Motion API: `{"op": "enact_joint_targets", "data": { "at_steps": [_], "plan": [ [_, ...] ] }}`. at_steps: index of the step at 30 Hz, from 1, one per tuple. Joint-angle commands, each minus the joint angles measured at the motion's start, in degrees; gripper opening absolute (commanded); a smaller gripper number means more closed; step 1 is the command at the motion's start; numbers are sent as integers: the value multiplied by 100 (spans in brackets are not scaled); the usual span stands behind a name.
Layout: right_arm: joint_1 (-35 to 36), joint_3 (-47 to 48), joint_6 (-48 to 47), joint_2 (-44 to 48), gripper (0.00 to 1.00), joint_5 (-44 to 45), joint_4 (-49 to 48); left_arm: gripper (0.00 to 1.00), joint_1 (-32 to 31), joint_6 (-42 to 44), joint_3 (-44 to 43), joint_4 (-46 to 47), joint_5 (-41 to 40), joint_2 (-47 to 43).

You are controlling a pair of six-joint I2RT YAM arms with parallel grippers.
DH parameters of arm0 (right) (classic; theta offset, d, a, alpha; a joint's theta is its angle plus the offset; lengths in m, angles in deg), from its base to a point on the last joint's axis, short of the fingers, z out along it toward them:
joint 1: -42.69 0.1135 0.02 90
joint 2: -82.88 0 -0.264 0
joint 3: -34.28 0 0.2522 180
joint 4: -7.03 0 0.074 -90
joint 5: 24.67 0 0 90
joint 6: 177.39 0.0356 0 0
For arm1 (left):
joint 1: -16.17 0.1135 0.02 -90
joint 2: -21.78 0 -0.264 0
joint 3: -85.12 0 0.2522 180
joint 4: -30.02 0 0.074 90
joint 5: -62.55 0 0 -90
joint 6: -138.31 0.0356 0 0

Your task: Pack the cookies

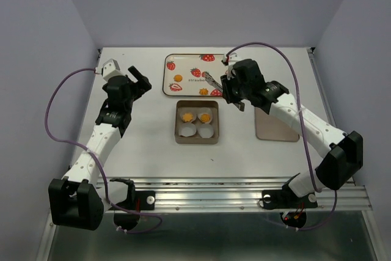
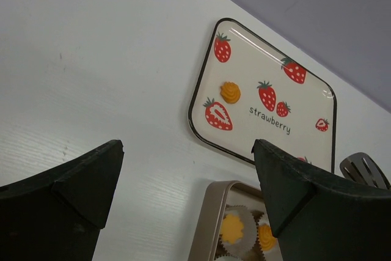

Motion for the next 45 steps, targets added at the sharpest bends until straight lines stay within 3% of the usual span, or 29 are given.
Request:
{"op": "enact_joint_targets", "data": {
  "at_steps": [1, 11, 20, 25, 29, 33, 38, 45],
  "plan": [
    [79, -118, 129, 266, 27, -21, -422, 99, -39, -44, -145, 319, 169, -132],
    [79, 690, 111, -920, 40, 384, -387, 99, -39, 44, -311, 346, 257, 148],
    [-27, 1446, -100, -1957, 51, -20, -97, 99, -39, 307, -900, 363, 239, 992],
    [-211, 1561, -38, -2143, 51, -107, 17, 99, -39, 536, -1234, 513, 256, 1440],
    [-211, 1851, -345, -2406, 56, -669, 657, 99, -39, 668, -1708, 302, 345, 1897],
    [-211, 1650, -425, -2363, 59, -688, 844, 99, -30, 747, -1675, 363, 310, 1933],
    [-211, 1763, -600, -2511, 57, -723, 975, 99, -30, 774, -1779, 329, 309, 2082],
    [-211, 1807, -566, -2389, 42, -337, 1265, 99, -39, 712, -1771, 311, 319, 2118]
  ]
}}
